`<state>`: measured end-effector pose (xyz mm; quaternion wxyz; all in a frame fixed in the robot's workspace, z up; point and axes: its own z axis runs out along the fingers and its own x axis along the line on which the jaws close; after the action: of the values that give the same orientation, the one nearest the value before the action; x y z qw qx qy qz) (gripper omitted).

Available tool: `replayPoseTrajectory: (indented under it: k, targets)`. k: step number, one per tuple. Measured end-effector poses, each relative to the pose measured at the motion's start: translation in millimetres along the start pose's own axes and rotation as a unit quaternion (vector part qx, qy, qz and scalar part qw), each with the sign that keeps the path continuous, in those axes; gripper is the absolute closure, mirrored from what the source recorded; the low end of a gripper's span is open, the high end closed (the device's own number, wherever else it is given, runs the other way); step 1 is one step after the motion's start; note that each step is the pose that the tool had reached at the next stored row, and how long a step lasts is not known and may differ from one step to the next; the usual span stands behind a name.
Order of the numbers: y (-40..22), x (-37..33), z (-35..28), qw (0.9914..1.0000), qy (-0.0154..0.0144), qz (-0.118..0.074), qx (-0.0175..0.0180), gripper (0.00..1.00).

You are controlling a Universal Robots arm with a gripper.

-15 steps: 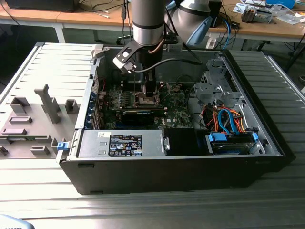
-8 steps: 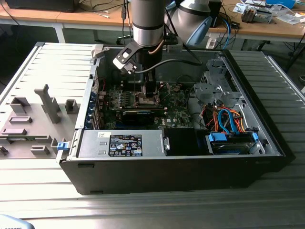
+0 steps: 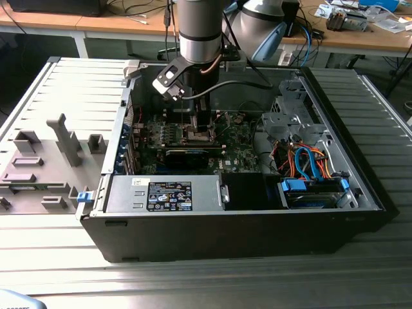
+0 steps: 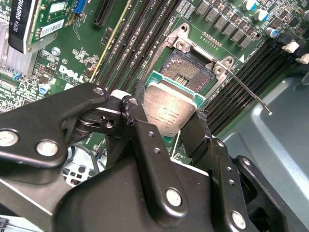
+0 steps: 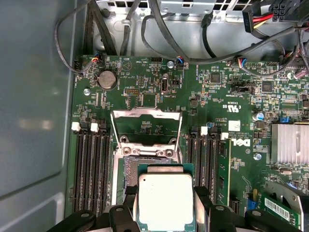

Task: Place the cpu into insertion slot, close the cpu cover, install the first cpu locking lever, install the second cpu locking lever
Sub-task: 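Place the cpu into insertion slot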

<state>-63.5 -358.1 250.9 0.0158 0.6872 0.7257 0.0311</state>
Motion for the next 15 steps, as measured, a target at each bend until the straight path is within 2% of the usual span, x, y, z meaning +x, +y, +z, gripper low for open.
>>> replayPoseTrajectory:
  k: [15]
  targets:
    - [-0.2, -0.1, 3.3, 1.0, 0.0, 0.0, 0.0, 0.45]
